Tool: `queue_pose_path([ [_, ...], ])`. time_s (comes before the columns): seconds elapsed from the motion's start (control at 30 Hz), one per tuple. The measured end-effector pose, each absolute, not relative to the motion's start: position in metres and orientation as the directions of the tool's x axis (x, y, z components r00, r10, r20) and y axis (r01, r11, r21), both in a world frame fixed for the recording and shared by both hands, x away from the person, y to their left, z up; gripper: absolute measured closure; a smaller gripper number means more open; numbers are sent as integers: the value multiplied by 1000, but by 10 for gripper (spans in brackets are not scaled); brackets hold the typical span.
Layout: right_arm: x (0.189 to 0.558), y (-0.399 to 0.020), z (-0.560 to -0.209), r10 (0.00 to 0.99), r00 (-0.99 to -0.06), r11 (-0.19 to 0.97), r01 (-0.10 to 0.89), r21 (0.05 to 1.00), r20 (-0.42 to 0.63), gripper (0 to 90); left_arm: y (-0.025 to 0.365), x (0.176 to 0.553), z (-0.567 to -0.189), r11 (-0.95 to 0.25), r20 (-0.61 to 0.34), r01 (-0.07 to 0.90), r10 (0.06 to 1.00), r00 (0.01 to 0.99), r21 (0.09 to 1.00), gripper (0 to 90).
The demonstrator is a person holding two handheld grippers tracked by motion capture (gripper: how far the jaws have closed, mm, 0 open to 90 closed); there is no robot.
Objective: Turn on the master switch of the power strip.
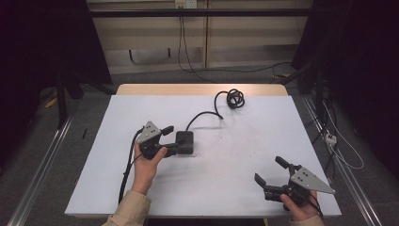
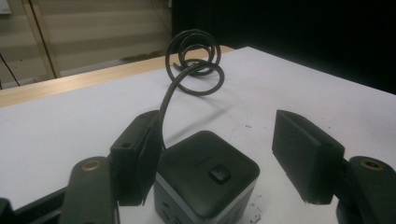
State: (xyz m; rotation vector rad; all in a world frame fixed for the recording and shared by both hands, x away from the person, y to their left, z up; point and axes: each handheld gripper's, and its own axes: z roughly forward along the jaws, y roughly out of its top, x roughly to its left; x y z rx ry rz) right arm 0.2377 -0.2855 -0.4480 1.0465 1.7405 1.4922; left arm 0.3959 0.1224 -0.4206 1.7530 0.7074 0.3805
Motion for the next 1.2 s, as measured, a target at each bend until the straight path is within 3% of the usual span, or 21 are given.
queue_pose_path([
  [1.2, 238, -285, -448, 866, -500, 58, 169, 984, 35, 36, 115, 403, -419, -188, -125, 298, 615, 779, 936, 554],
])
